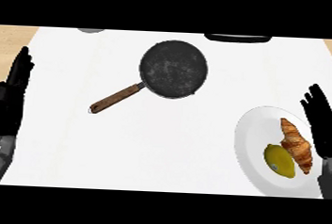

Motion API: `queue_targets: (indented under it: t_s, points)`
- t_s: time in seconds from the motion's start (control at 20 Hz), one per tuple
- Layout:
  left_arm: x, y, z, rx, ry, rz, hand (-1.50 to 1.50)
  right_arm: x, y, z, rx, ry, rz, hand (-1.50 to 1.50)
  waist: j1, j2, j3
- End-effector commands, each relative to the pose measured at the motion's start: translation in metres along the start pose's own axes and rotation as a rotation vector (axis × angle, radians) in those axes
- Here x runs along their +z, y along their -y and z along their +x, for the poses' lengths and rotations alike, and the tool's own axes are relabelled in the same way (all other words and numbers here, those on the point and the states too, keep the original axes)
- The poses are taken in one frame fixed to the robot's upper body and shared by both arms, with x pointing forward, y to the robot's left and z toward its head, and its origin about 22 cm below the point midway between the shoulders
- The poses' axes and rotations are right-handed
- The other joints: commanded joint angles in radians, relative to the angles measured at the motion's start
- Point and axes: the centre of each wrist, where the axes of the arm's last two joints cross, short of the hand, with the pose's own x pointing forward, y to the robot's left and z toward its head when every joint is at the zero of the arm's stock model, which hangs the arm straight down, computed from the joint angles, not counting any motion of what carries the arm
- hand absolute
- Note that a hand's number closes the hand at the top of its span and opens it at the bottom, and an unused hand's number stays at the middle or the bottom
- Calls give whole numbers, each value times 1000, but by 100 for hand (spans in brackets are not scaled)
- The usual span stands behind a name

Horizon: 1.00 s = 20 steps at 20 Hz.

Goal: Pick the lemon from the plate and place it in the pan

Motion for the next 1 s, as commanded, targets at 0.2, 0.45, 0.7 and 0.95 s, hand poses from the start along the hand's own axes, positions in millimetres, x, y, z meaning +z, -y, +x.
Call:
queue_targets:
  t_s: [0.2,0.45,0.7,0.95]
  points:
    - [21,-4,-48,-19,-289,-27,0,0,-66,72,-344,459,703,-150,24,-8,-9]
    - [37,-10,-73,15,-467,-46,0,10,28,-1,-210,413,172,150,-30,2,-14]
    - [25,-24,-74,13,-465,-61,0,20,54,-45,-567,564,378,-150,-18,1,-14]
    - [17,-25,-78,9,-471,-76,0,19,127,-20,-352,629,554,-150,-15,-2,-17]
